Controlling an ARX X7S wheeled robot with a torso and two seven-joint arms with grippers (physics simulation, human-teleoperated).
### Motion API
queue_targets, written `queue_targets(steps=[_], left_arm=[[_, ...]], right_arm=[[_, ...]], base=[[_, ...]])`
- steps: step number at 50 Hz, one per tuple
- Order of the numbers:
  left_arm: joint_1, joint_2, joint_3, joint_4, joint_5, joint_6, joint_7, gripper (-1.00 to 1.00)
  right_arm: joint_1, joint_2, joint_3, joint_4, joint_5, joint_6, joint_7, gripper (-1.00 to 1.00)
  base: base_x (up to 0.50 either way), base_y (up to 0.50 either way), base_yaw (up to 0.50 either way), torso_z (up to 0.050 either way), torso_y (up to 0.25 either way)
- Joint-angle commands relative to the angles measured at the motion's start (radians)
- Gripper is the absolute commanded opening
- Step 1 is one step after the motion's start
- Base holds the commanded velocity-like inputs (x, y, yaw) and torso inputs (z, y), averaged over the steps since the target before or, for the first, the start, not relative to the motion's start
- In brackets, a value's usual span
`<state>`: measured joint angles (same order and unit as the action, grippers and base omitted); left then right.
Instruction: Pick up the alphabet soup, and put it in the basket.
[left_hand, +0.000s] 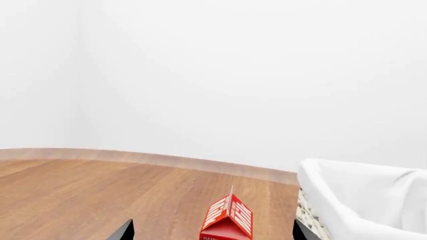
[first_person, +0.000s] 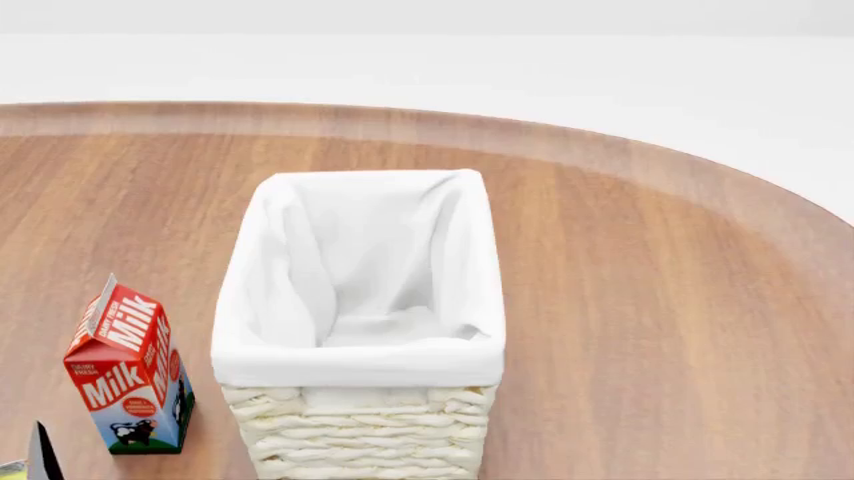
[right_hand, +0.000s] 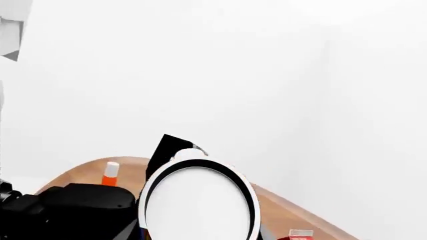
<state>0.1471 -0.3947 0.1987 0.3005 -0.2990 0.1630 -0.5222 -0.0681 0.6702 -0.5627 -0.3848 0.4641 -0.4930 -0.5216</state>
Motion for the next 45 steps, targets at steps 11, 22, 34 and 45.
queue_targets(steps=[11, 22, 34, 45], left_arm=[[-0.005, -0.003, 0.003, -0.011, -0.004, 0.009, 0.003, 1.0], [-0.007, -0.003, 0.004, -0.015, -0.005, 0.011, 0.002, 1.0], [-0.007, -0.004, 0.009, -0.014, -0.004, 0.009, -0.001, 1.0], [-0.004, -0.006, 0.009, -0.005, -0.004, 0.006, -0.005, 1.0]], right_arm=[[0.046, -0.056, 0.062, -0.065, 0.038, 0.054, 0.154, -1.0], [0.115, -0.104, 0.096, -0.053, -0.029, 0.156, 0.272, -1.0], [0.18, -0.143, 0.14, -0.044, -0.029, 0.257, 0.385, -1.0], [0.213, -0.144, 0.147, -0.073, -0.039, 0.326, 0.437, -1.0]], base=[[0.0, 0.0, 0.0, 0.0, 0.001], [0.0, 0.0, 0.0, 0.0, 0.0], [0.0, 0.0, 0.0, 0.0, 0.001], [0.0, 0.0, 0.0, 0.0, 0.0]])
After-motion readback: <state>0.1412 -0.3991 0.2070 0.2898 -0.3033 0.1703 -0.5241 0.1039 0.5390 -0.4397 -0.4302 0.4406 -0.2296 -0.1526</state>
